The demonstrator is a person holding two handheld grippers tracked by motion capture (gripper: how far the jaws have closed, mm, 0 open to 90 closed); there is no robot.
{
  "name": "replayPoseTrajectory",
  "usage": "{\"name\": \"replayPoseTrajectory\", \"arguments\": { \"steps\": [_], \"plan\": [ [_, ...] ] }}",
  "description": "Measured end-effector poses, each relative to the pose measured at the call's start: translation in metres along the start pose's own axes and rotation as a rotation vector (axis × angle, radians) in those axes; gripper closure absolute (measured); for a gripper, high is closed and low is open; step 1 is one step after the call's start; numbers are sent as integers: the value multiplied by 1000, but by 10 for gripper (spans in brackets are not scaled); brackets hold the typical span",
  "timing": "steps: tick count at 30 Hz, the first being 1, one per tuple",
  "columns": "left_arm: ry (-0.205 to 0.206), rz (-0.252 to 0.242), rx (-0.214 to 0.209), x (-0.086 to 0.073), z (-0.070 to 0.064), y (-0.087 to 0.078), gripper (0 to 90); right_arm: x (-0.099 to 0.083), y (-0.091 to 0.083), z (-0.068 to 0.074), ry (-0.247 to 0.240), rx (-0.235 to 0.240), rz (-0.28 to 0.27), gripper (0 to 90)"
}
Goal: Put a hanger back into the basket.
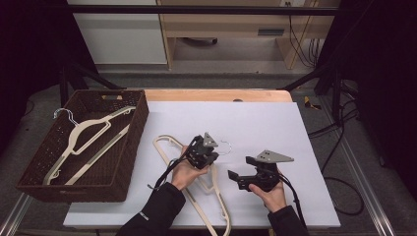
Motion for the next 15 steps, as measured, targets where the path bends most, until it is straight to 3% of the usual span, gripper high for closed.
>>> {"name": "replayPoseTrajectory", "arguments": {
  "steps": [6,15],
  "plan": [
    [5,-18,6,-1,0,-8,887,2,17,8,19,19,39,148],
    [9,-32,7,-3,0,-13,887,7,51,21,5,52,116,245]
  ]
}}
Point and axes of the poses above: each handheld gripper's, and its own axes: y roughly forward along the jaws, x roughly out of its top, z roughly to its left, the point moved 1 cm from there along y, roughly forward along the jaws, and after that the axes turned 15 degrees about z, right-handed, at the moved point
